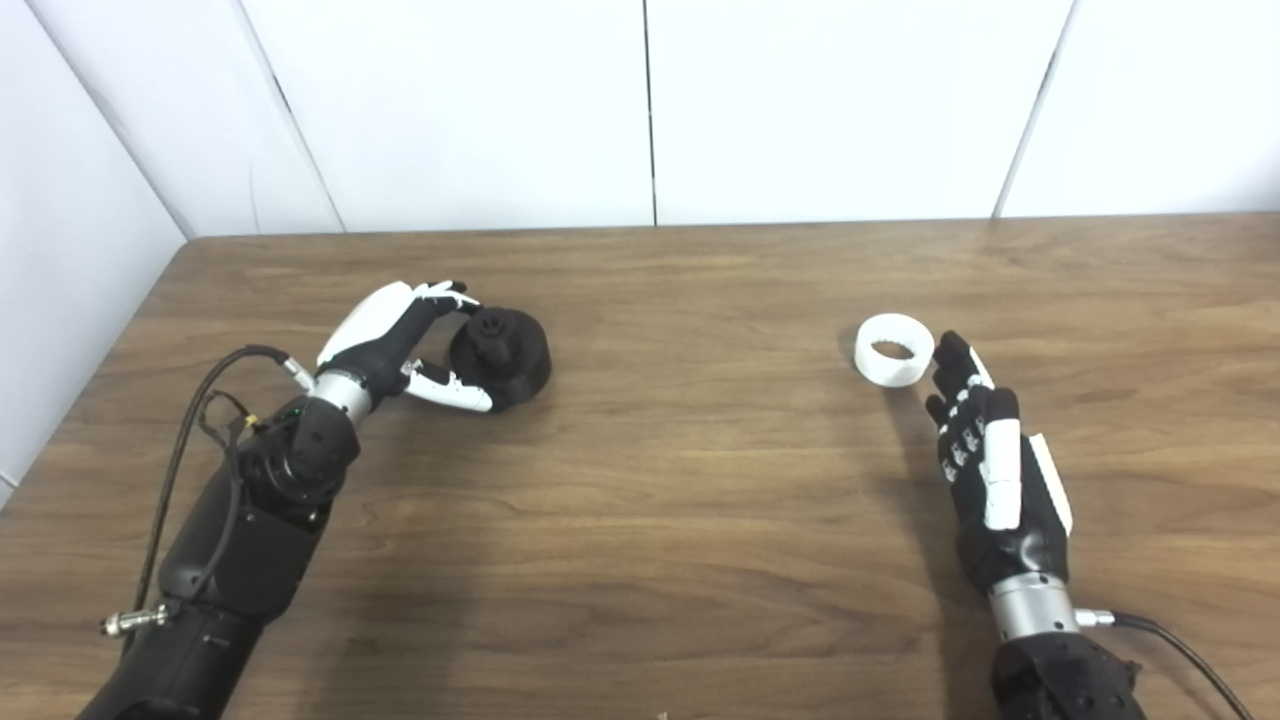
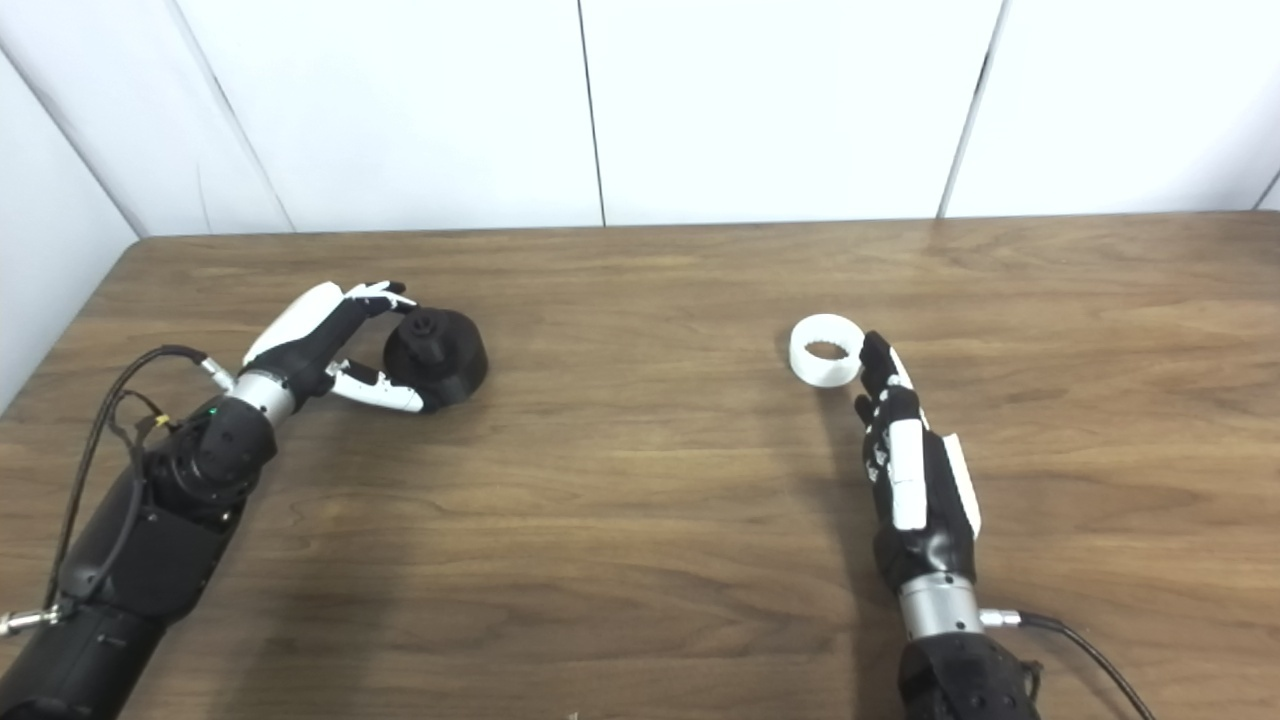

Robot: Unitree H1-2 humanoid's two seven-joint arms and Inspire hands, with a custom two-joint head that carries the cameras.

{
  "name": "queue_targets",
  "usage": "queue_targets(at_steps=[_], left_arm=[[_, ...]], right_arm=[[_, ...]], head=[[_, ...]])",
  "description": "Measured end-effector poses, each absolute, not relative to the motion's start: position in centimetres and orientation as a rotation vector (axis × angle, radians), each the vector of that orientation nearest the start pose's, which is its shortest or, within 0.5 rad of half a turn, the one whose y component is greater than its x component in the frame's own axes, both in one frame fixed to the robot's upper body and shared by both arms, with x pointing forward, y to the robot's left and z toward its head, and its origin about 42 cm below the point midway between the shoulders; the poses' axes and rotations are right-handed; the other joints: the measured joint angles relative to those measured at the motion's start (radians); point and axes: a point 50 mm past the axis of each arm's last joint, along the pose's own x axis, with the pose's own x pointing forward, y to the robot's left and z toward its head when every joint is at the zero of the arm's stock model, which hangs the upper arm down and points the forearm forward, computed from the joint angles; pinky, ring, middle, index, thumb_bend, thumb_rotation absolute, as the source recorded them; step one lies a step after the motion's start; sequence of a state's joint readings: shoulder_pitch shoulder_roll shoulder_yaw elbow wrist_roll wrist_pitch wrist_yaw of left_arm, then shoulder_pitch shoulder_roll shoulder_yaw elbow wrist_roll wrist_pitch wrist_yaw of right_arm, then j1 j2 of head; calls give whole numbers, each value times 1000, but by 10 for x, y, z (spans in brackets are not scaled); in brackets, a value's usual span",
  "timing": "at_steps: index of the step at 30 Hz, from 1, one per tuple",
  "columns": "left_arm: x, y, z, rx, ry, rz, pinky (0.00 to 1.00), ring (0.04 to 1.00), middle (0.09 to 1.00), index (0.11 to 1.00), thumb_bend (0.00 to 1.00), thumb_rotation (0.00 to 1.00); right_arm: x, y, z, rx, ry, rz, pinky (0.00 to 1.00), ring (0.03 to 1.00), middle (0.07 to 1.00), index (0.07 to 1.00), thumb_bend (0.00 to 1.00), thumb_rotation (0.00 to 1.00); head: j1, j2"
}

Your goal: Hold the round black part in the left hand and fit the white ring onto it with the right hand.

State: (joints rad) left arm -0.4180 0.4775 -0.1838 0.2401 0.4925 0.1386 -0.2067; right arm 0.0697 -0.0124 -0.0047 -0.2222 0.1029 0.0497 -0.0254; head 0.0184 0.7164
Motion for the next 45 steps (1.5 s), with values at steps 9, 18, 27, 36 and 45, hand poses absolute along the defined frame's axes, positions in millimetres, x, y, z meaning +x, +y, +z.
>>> queue_targets(at_steps=[9,18,27,36,45], left_arm=[[404,312,176,1011,50,-225,987,1000,966,710,739,259],[394,295,175,1006,48,-280,1000,1000,964,709,731,240],[381,282,175,993,39,-332,993,1000,964,709,735,257],[368,266,174,999,6,-406,968,1000,964,702,743,237],[356,249,171,980,-19,-456,964,1000,974,704,745,233]], right_arm=[[260,-220,135,88,-106,-32,1000,1000,973,944,697,1000],[260,-221,138,90,-116,-28,1000,1000,971,947,702,1000],[260,-220,138,88,-113,-27,1000,1000,969,951,709,1000],[260,-220,138,86,-110,-23,1000,996,965,955,709,1000],[260,-220,139,80,-111,-23,1000,996,968,957,694,1000]], head=[[2,3],[0,11],[3,15],[2,21],[3,20]])
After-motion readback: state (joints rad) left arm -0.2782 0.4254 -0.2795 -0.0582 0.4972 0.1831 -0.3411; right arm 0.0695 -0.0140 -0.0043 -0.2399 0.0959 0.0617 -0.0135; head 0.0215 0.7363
